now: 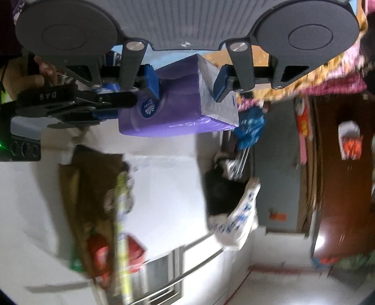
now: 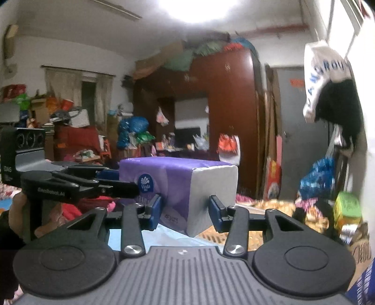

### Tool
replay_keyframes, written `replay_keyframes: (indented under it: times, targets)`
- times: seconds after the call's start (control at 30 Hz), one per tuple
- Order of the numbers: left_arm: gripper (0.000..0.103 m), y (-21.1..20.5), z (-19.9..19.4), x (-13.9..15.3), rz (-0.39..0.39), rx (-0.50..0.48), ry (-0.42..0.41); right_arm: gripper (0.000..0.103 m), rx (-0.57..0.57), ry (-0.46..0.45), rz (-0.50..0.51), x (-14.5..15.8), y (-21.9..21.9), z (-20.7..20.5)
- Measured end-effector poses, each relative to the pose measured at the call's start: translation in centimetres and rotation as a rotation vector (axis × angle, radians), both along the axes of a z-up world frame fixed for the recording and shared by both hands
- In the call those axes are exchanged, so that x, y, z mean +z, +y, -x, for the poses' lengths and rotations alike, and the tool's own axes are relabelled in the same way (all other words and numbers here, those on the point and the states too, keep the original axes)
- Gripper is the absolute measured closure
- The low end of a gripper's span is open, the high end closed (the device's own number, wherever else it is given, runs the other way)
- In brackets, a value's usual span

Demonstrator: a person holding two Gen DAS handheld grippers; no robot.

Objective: Organize objects
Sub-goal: 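Lift the tissue pack with both grippers and carry it over the basket, then lower the tissue pack into the basket and open both grippers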

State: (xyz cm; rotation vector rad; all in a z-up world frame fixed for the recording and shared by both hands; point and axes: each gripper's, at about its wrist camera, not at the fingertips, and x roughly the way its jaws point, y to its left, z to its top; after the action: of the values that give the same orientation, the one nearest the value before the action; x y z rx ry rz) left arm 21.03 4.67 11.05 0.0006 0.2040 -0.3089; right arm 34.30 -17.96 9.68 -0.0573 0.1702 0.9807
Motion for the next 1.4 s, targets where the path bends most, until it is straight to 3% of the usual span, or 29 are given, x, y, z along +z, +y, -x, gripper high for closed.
replay_keyframes:
  times: [0.3,0.4,0.53,0.63,0.97,1.07,1.2,1.23,1.3,1.4]
  targets:
    - [0.051,2.8,-9.5,-1.9,0.049,0.099,0.291,0.058,-0.091,0.209,0.183,-2.8,6.0,-6.3]
    - [0.051,3.2,-11.5,-2.5,0.038,0.131,0.376,0.058,-0.112,0.285,0.24,-3.3,7.5,-7.9]
    - [0.05,3.7,-13.2,-3.7,0.039,0.159,0.475,0.058,-0.139,0.323,0.33,-4.1,8.4,-8.4]
    - [0.05,3.5,-13.5,-4.3,0.024,0.171,0.511,0.058,-0.155,0.375,0.372,-4.6,8.5,-9.0]
    - [0.05,1.8,-12.6,-5.4,-0.042,0.163,0.49,0.055,-0.182,0.396,0.38,-4.7,7.9,-8.9]
    - [0.048,1.2,-11.5,-4.6,-0.063,0.166,0.438,0.043,-0.186,0.365,0.372,-4.3,7.5,-8.2]
    - [0.024,0.9,-8.0,-2.1,-0.036,0.165,0.301,0.041,-0.214,0.288,0.284,-2.4,5.5,-6.2]
    - [0.02,0.8,-6.8,-1.5,-0.035,0.169,0.268,0.038,-0.218,0.272,0.252,-2.0,4.9,-5.6]
    - [0.019,0.6,-4.1,-0.6,-0.044,0.166,0.211,0.012,-0.228,0.206,0.187,-1.3,3.2,-3.3]
    - [0.018,0.3,0.3,0.1,-0.05,0.188,0.149,0.002,-0.224,0.112,0.105,-1.4,0.4,0.9]
